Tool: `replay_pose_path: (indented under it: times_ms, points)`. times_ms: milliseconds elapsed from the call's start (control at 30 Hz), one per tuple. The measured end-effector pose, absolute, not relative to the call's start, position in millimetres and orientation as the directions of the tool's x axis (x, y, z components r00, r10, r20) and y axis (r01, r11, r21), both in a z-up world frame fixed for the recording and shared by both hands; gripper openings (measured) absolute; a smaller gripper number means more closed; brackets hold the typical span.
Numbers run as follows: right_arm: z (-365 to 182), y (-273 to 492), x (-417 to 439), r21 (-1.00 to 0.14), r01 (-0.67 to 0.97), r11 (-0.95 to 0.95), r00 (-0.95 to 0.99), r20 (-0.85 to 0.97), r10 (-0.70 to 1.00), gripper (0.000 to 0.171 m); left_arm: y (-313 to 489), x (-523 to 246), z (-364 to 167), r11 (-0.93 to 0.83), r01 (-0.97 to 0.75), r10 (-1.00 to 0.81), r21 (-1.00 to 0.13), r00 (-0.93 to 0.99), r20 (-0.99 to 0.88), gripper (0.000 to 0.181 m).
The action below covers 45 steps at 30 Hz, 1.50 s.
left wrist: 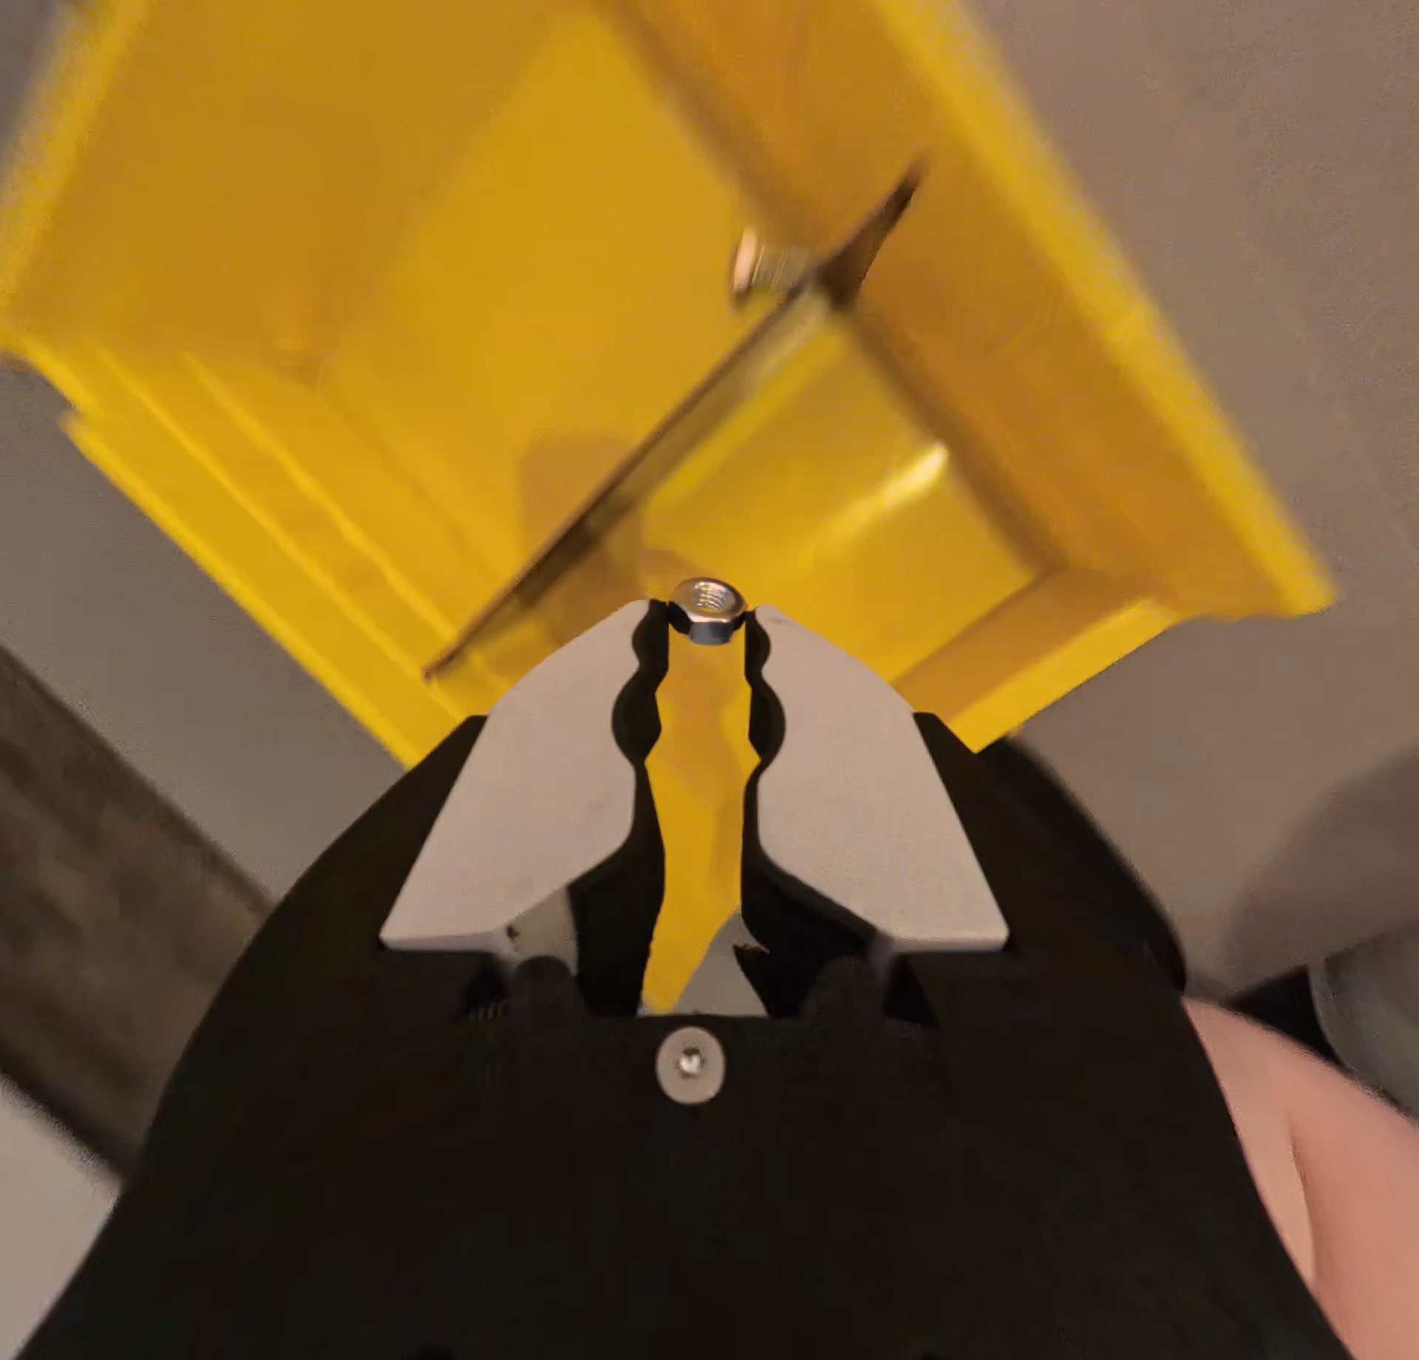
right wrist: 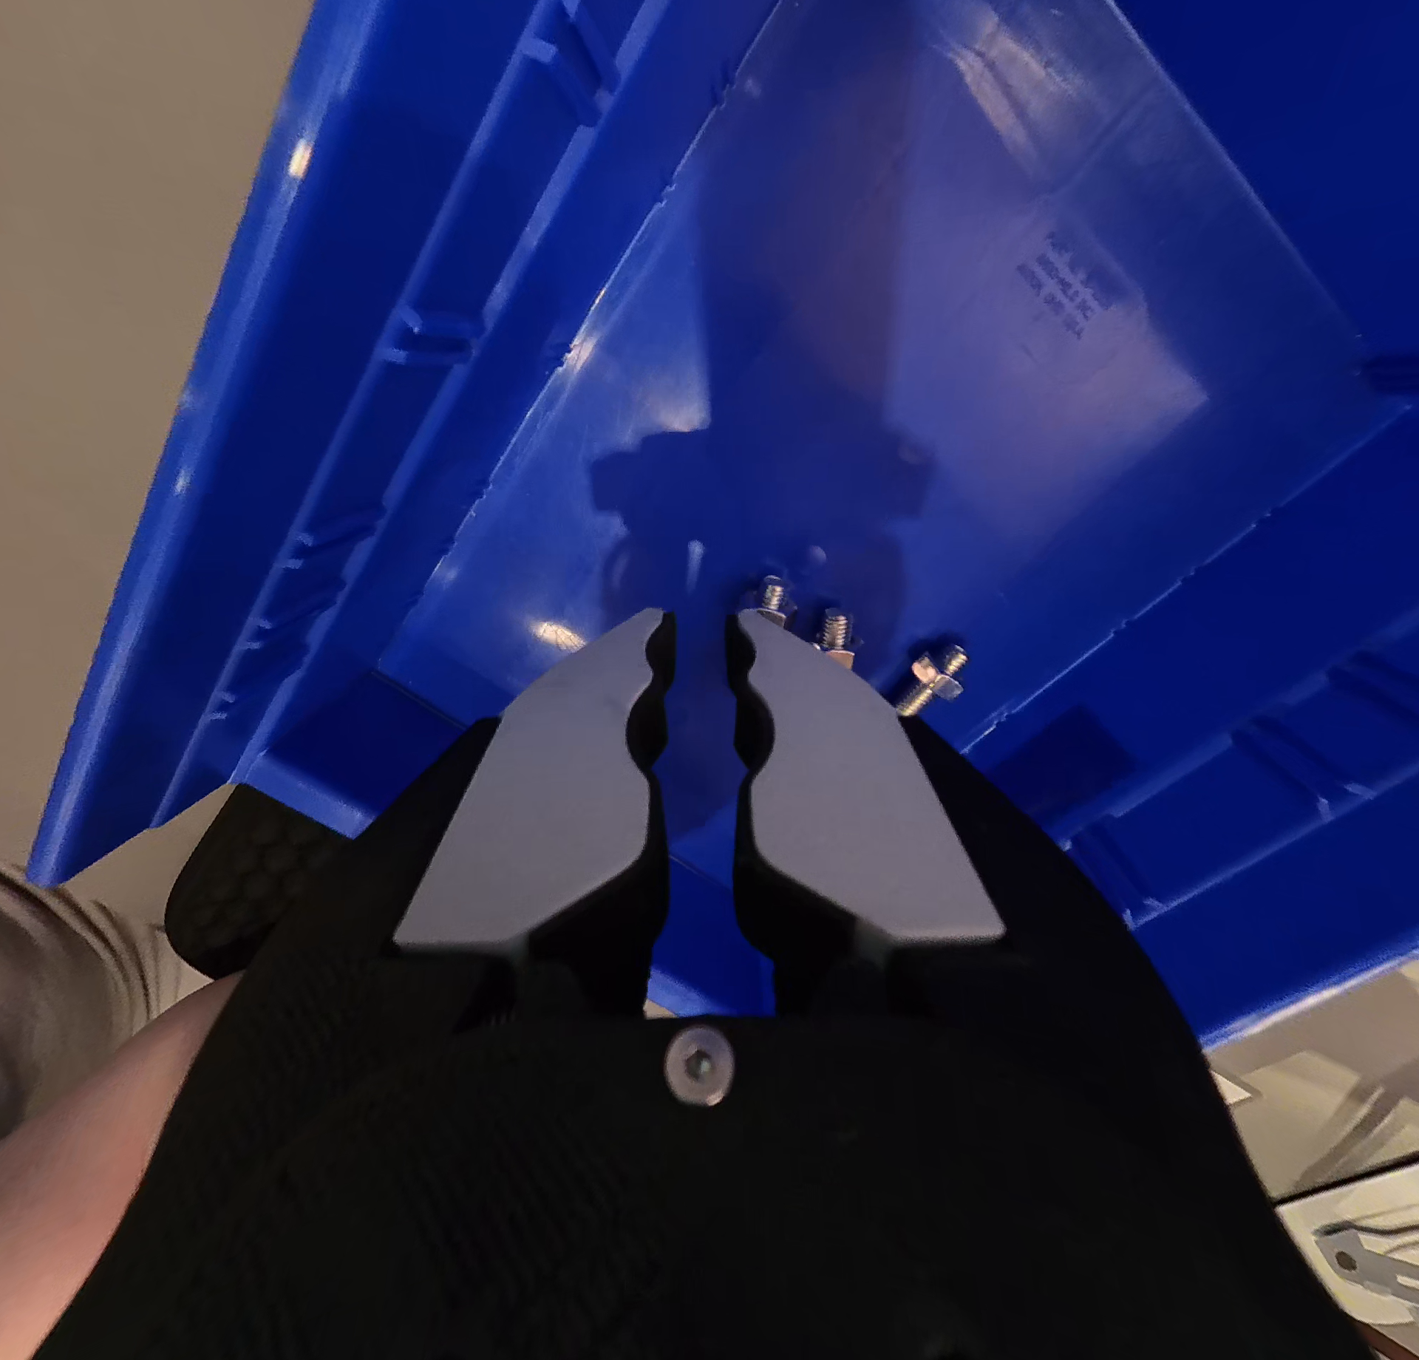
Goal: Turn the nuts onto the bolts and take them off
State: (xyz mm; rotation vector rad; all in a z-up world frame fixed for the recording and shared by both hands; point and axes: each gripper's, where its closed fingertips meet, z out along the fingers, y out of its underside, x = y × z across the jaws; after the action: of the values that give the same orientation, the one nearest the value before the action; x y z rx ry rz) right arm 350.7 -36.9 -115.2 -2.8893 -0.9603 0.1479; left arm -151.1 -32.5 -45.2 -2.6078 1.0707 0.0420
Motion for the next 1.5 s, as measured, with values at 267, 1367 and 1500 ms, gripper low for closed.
replay_pose_path:
  times_ms: [267, 1367, 1500]
  points:
    - [-106.4, -35.4, 356.6, -0.138, 0.595, -0.792, 0.799, -0.004, 0.601, 0.014, -59.2, 82.1, 25.3, -0.257, -0.514, -0.923, -0.818, 0.382, 0.050, 0.018]
    - [-61.2, -32.5, 360.6, -0.296, 0.603, -0.741, 0.794, 0.126, 0.595, 0.013, -58.8, 125.0, -8.0, -0.069, -0.623, -0.928, -0.779, 0.327, -0.179, 0.035]
    - [-61.7, -32.6, 349.3, -0.294, 0.633, -0.716, 0.768, 0.124, 0.628, 0.013, -15.6, 20.1, 83.9, -0.011, -0.417, -0.748, -0.909, 0.606, -0.269, 0.035]
